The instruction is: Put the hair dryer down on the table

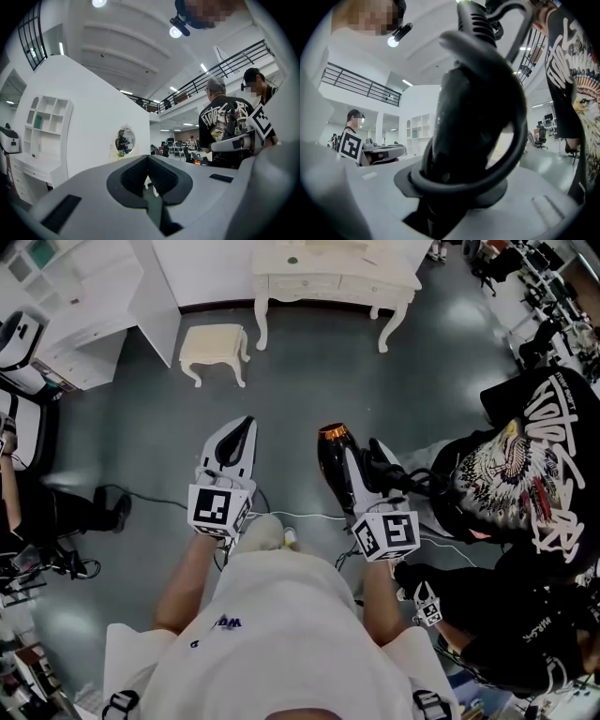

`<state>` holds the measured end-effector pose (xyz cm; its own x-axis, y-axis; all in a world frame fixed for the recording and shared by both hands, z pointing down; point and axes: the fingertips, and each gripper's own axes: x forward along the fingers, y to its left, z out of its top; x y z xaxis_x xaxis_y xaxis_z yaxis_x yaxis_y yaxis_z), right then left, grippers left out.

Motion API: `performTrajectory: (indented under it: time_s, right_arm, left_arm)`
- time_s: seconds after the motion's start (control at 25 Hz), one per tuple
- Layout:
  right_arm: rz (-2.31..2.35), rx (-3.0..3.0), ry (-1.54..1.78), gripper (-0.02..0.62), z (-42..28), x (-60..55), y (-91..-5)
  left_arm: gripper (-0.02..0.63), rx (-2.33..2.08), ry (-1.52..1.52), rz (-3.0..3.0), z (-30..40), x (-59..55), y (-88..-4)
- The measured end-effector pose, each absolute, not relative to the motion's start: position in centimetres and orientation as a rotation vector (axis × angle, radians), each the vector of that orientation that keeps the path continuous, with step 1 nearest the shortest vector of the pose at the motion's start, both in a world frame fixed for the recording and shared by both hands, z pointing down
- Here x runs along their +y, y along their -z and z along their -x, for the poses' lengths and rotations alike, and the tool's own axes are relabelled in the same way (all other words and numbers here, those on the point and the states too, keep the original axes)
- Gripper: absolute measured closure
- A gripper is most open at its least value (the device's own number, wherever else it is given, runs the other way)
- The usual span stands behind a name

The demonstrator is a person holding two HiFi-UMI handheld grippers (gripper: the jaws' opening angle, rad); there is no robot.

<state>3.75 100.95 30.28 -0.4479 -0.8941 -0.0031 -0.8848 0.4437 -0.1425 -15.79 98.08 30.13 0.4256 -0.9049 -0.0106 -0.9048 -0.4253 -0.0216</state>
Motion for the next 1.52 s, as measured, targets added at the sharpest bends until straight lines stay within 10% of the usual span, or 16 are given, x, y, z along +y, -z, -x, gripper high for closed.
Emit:
performTrajectory:
  time_s: [1.52]
  right_arm:
    - [1.918, 2.540, 0.272, 0.388, -0.4, 64.7, -33.5]
  left_arm:
    - [0.598, 1.552, -0.066, 2.826, 21.3, 58.0, -35.4]
